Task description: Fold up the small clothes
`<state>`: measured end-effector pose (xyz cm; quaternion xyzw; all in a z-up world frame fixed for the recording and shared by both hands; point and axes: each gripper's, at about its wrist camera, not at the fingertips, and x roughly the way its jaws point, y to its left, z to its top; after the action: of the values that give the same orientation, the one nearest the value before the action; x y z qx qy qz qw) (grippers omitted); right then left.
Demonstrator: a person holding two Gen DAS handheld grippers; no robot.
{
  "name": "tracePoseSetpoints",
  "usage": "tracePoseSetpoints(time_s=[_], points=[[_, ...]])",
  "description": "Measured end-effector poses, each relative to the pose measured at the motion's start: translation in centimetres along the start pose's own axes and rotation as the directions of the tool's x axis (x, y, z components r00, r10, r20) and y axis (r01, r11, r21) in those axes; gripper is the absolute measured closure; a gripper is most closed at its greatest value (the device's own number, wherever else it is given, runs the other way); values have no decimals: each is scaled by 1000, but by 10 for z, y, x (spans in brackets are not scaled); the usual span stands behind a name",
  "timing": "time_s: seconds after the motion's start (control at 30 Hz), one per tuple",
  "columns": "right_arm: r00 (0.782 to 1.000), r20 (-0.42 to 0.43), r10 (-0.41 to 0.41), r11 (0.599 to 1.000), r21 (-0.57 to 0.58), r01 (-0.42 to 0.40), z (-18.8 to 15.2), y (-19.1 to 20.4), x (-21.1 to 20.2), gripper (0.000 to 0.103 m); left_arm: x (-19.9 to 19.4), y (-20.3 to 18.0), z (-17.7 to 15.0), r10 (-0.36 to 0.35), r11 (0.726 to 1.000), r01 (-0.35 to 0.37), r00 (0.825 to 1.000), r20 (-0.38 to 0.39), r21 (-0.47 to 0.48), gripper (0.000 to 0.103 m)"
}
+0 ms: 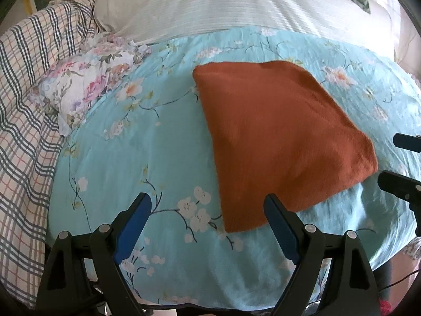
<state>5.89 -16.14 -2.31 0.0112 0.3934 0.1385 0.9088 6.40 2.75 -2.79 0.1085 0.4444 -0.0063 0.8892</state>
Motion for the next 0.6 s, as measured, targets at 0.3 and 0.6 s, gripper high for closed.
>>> tracePoseSetpoints(time_s=[0.3, 0.6], points=[[1000, 1, 13, 1000, 18, -13, 7, -1, 7, 1, 6, 3, 5, -16, 1000, 16, 1000, -7, -11, 15], [1000, -8, 23, 999, 25, -23, 10, -1, 13, 1, 14, 4, 10, -24, 999, 23, 1000, -21, -22, 15]])
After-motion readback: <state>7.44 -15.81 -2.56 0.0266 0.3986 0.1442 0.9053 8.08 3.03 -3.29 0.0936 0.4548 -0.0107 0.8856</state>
